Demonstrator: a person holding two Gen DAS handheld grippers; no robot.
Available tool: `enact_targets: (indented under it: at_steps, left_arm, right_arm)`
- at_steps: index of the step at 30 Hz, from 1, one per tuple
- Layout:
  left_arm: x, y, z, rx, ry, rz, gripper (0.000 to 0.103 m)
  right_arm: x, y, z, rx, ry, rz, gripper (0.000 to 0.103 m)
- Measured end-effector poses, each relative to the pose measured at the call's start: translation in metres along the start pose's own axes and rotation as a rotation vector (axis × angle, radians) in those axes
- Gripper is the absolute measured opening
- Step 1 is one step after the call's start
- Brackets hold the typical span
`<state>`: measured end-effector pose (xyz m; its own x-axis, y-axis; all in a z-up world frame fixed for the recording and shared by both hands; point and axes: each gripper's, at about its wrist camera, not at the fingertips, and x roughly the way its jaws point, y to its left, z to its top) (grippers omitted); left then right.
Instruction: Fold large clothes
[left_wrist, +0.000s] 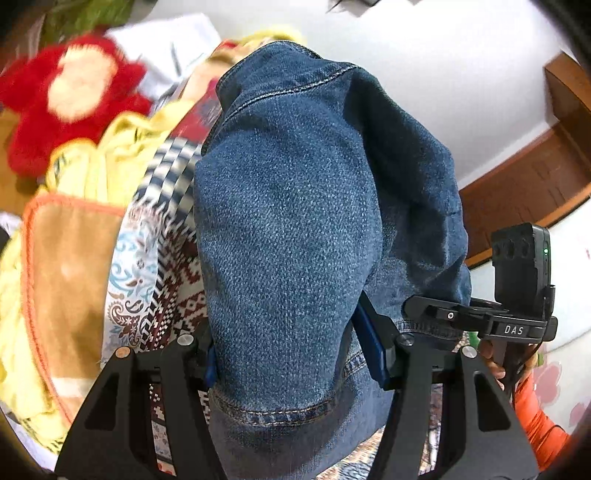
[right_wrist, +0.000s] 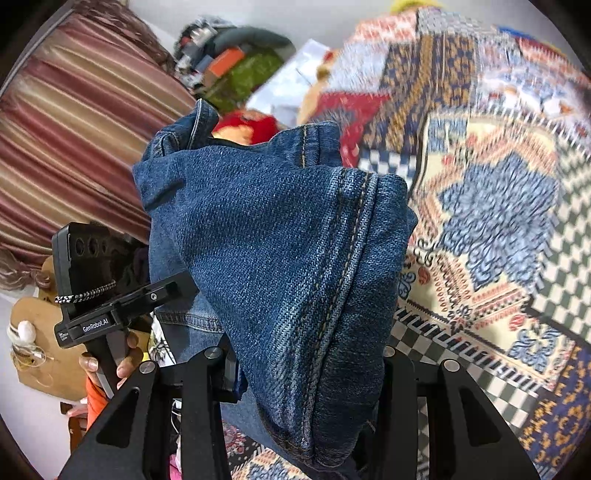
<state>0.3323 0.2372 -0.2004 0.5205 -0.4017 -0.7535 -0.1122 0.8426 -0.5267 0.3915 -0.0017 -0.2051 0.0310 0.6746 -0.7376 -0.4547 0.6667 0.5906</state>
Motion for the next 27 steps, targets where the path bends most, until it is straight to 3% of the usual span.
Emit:
enact_targets:
  at_steps: [6,10,14,16,20,27]
  left_arm:
    - [0.054,0.045,0.007,-0.107,0.066,-0.015,0.060]
    - [0.080,0.058,0.008,-0.099,0.077,0.020,0.065]
    - [0.079,0.058,0.002,-0.066,0.052,0.009,0.068]
    - [0.077,0.058,-0.002,-0.056,0.043,0.014,0.068]
    - [0.063,0.051,-0.017,-0.046,0.026,0.058,0.068]
    - [0.025,0.011,-0.030,0.089,-0.008,0.241,0.068]
  right_arm:
    - [0.048,-0.035,0.014,0.071,0.057,0.000,0.039]
    - [0.074,-0.059,0.024,0.073,0.067,-0.013,0.042]
    - [0.085,-0.075,0.030,0.050,0.075,0.015,0.048]
    - [0.083,-0.083,0.030,0.038,0.082,0.034,0.049]
    - [0.064,-0.080,0.021,0.007,0.060,-0.007,0.050]
    - [0.011,-0.063,-0.006,-0.008,-0.026,-0.110,0.050]
